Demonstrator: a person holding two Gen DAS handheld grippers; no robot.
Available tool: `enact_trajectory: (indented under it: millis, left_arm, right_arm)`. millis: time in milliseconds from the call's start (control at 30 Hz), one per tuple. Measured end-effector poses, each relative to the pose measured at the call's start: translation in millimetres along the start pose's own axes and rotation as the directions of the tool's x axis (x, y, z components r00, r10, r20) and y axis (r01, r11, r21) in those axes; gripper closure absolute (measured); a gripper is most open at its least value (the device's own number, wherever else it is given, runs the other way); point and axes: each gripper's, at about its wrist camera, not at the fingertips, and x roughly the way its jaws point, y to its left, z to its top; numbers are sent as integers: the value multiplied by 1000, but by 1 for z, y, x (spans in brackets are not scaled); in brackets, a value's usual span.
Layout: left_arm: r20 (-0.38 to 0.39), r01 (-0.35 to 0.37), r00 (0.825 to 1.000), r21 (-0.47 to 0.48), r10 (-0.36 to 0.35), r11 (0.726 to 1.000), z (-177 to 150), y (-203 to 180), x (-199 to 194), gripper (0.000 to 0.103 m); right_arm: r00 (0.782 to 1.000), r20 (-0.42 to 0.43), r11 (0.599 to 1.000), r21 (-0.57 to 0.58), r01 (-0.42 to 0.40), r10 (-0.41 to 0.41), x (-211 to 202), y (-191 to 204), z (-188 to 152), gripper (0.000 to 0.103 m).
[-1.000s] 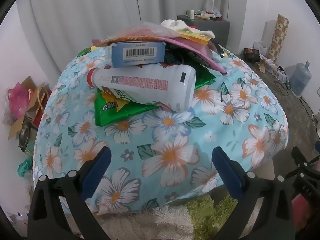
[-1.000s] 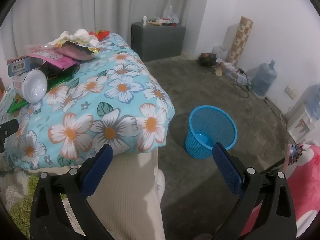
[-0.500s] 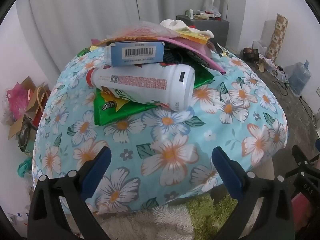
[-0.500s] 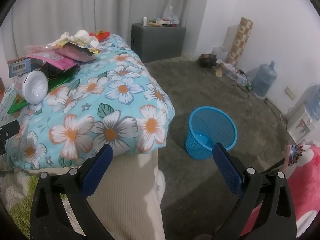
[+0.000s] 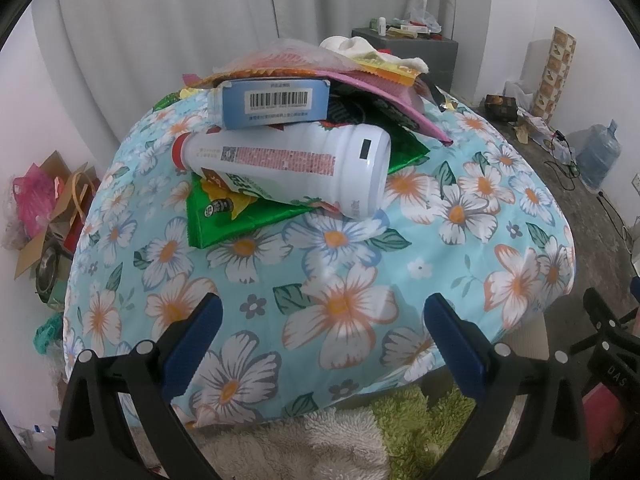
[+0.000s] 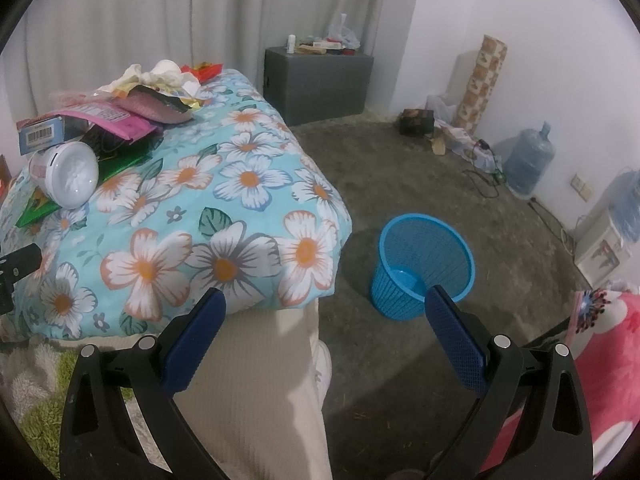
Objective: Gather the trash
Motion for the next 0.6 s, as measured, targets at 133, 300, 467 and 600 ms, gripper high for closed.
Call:
enact_trajectory:
  millis: [133,300,467,600]
  left_arm:
    - [-1,1,1000,1,-1,1000,0,0,0,4]
    - [-2,2,1000,0,-2,1000,0,0,0,4]
    - [-2,2,1000,0,-2,1000,0,1,0,4]
    - [-3,3,1000,0,-3,1000,0,1,0,4]
  right_arm:
    - [1000,-1,1000,1,0,0,0,0,0,8]
    - [1000,1,1000,1,0,0,0,0,0,8]
    - [1000,0,1000,2,-2,2,-5,9,5,8]
    - [1000,-1,1000,1,-2,2,-5,10,6,8]
